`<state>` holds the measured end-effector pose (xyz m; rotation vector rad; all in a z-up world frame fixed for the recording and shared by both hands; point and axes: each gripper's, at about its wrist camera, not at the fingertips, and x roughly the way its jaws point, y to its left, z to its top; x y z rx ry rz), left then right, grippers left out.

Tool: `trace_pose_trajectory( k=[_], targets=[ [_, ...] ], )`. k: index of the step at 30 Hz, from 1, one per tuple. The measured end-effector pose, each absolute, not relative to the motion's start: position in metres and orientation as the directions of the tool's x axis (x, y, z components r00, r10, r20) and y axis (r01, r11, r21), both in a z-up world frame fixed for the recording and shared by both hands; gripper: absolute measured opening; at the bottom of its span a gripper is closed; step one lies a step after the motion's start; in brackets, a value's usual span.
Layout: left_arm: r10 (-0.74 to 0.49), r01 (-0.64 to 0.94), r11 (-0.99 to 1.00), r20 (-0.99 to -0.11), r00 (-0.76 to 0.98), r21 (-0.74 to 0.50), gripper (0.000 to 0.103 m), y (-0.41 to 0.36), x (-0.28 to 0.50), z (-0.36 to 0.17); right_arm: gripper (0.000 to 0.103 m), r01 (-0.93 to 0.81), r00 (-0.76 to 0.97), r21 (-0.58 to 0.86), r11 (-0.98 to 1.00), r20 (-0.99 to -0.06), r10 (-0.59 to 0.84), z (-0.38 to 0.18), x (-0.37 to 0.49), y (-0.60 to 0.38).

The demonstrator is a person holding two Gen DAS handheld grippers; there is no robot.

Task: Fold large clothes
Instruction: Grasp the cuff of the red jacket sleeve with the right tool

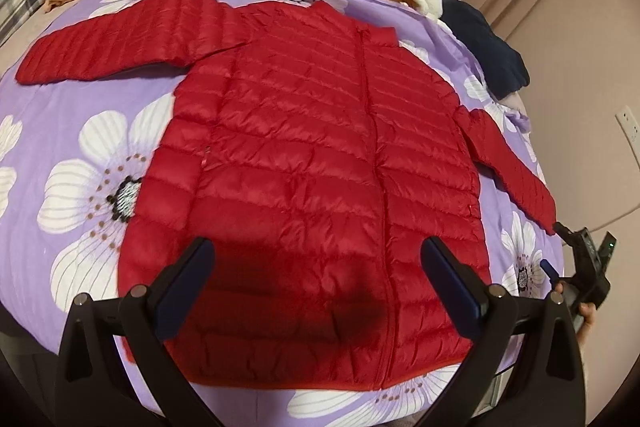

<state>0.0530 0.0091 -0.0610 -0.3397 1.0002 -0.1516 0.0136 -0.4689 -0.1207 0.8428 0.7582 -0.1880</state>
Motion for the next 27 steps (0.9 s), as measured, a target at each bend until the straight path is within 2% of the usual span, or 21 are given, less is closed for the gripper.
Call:
trace_pose_trajectory(
  k=[17, 22, 27],
  targets=[
    [-0.257, 0.02, 0.96, -0.851, 0.458, -0.279, 0.103, -0.022, 0.095, -0.082, 0.102, 0.429, 0.782, 0.712, 0.556, -0.6, 0.166, -0.147, 0.077, -0.515],
    [-0.237, 0.009, 0.966, -0.865, 0.443, -0.26, 0.103, -0.022, 0.101, -0.086, 0.102, 0.421, 0.836, 0.794, 0.439, -0.527, 0.152, -0.154, 0.085, -0.534],
    [-0.222, 0.006, 0.97, -0.874, 0.433, -0.243, 0.103, -0.021, 0.103, -0.091, 0.101, 0.445, 0.855, 0.829, 0.339, -0.506, 0.113, -0.157, 0.087, -0.552]
  ],
)
